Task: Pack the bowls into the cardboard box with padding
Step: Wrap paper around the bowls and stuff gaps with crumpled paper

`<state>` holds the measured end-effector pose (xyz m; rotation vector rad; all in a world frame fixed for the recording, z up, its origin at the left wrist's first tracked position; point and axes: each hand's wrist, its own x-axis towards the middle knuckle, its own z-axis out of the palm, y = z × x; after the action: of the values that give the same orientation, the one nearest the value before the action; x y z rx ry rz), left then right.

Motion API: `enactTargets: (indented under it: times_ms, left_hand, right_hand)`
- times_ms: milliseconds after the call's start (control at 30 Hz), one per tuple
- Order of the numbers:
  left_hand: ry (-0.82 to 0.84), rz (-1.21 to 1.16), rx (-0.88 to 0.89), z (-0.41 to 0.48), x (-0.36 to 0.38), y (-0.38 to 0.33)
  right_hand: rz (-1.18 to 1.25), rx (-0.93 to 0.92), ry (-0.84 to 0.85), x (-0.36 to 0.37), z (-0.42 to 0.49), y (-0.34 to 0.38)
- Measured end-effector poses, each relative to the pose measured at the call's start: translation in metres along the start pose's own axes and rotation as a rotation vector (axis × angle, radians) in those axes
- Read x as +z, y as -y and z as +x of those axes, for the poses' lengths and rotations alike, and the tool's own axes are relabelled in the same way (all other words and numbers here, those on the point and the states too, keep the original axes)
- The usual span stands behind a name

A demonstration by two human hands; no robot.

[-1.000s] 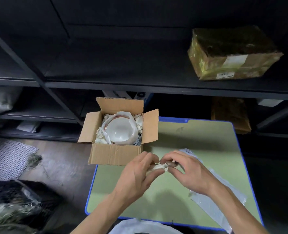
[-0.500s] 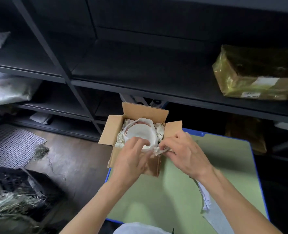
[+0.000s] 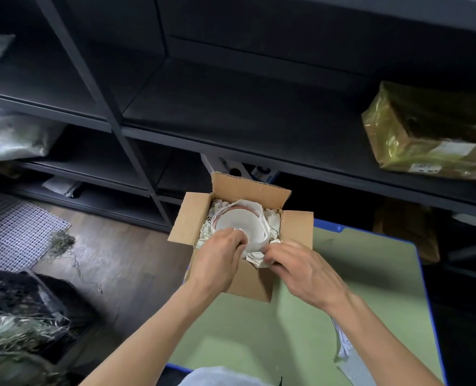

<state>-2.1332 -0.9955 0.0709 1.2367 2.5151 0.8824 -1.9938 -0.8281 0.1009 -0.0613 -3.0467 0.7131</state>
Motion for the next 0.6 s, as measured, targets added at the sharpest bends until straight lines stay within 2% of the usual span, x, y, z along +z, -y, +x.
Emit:
enactTargets:
  times_ms: [333, 467, 600]
  left_hand:
    - [-0.072, -0.006, 0.024, -0.011, 0.0, -0.007]
    - [-0.069, 0.041, 0.099, -0.012, -0.001, -0.013]
    - [-0.07, 0.003, 0.092, -0.012, 0.003, -0.011]
  right_hand:
    - [-0.155, -0.002, -0.102, 0.014, 0.008, 0.002]
    - [-0.164, 0.002, -0.1, 0.013, 0.008, 0.002]
    - [-0.161, 0.002, -0.084, 0.01, 0.01, 0.002]
